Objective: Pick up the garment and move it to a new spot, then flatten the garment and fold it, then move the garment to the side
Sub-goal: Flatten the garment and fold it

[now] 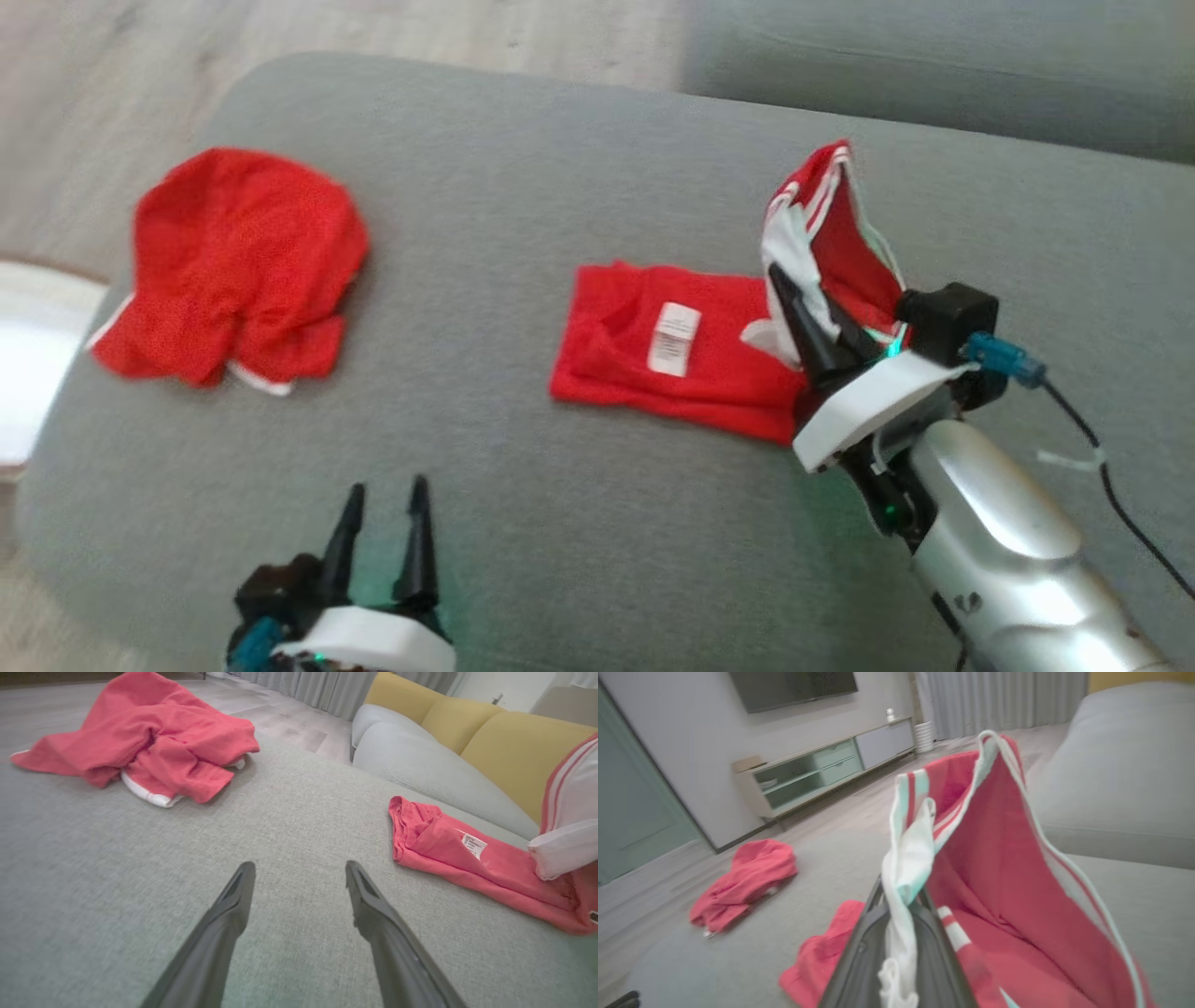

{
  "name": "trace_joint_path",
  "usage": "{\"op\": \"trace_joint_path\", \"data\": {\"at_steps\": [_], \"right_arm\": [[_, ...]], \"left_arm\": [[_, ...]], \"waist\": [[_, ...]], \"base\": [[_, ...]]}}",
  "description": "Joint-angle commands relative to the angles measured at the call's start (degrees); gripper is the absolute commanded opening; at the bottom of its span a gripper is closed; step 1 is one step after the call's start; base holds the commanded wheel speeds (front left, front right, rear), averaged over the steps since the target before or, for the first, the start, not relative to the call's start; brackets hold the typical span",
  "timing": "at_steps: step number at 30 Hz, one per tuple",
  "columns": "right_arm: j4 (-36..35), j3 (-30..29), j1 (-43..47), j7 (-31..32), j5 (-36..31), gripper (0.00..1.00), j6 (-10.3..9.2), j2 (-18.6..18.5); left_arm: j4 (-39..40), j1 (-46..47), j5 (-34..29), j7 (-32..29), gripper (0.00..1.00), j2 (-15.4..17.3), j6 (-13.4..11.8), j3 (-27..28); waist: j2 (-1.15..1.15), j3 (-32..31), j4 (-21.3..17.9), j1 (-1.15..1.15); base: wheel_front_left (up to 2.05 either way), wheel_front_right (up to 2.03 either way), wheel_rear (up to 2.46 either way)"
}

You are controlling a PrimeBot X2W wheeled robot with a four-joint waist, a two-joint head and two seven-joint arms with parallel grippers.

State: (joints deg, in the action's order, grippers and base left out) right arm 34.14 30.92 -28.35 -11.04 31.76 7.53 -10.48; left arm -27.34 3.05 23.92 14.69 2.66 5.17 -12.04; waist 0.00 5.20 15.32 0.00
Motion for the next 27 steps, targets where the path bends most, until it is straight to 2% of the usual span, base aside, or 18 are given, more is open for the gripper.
{"op": "trace_joint_path", "data": {"at_steps": [1, 6, 10, 11, 12, 13, 16, 20, 27], "right_arm": [[-0.9, 1.3, -0.6, 0.1, 1.2, 0.00, -0.04, 1.0], [3.3, 4.0, -1.5, 0.1, 2.5, 0.00, -0.04, 3.1], [6.9, 5.0, -2.9, -1.0, 3.4, 0.00, -0.04, 5.0], [7.5, 5.2, -3.2, -1.5, 3.6, 0.46, -0.04, 5.4], [7.9, 5.6, -3.6, -1.9, 3.8, 0.84, -0.04, 5.8], [8.2, 5.6, -4.1, -2.4, 3.9, 1.00, -0.04, 6.2], [7.6, 4.8, -5.1, -3.6, 3.9, 1.00, -0.04, 6.8], [4.5, 0.1, -5.1, -3.9, 1.4, 1.00, -0.04, 6.7], [-3.6, -16.8, 3.7, -3.9, -12.1, 1.00, -0.04, 6.5]], "left_arm": [[1.9, 2.6, 0.4, 0.3, 1.00, 0.2, 0.5, -0.1], [2.6, 4.6, 1.2, 0.3, 1.00, 0.2, 0.8, -3.4], [3.0, 5.4, 2.1, 0.3, 1.00, 0.2, 0.6, -4.5], [3.1, 5.4, 2.1, 0.3, 1.00, 0.2, 0.6, -4.5], [3.2, 5.3, 2.1, 0.3, 1.00, 0.2, 0.4, -4.4], [3.3, 5.1, 2.1, 0.3, 1.00, 0.2, 0.3, -4.2], [3.4, 4.6, 1.8, 0.3, 1.00, 0.2, -0.1, -3.1], [3.7, 4.5, 1.0, 0.3, 1.00, 0.2, -0.3, -1.5], [4.3, 4.3, -1.3, 0.3, 1.00, 0.2, -0.2, 2.1]], "waist": [[0.00, 0.4, 5.6, 0.00], [0.00, 1.1, 10.5, 0.00], [0.00, 1.2, 12.3, 0.00], [0.00, 1.2, 12.3, 0.00], [0.00, 1.2, 12.3, 0.00], [0.00, 1.2, 12.1, 0.00], [0.00, 1.0, 10.6, 0.00], [0.00, 0.6, 8.1, 0.00], [0.00, -1.0, 0.6, 0.00]], "base": [[0.00, 0.00, 0.00], [0.00, 0.00, 0.00], [0.00, 0.00, 0.00], [0.00, 0.00, 0.00], [0.00, 0.00, 0.00], [0.00, 0.00, 0.00], [0.00, 0.00, 0.00], [0.00, 0.00, 0.00], [0.00, 0.00, 0.00]]}}
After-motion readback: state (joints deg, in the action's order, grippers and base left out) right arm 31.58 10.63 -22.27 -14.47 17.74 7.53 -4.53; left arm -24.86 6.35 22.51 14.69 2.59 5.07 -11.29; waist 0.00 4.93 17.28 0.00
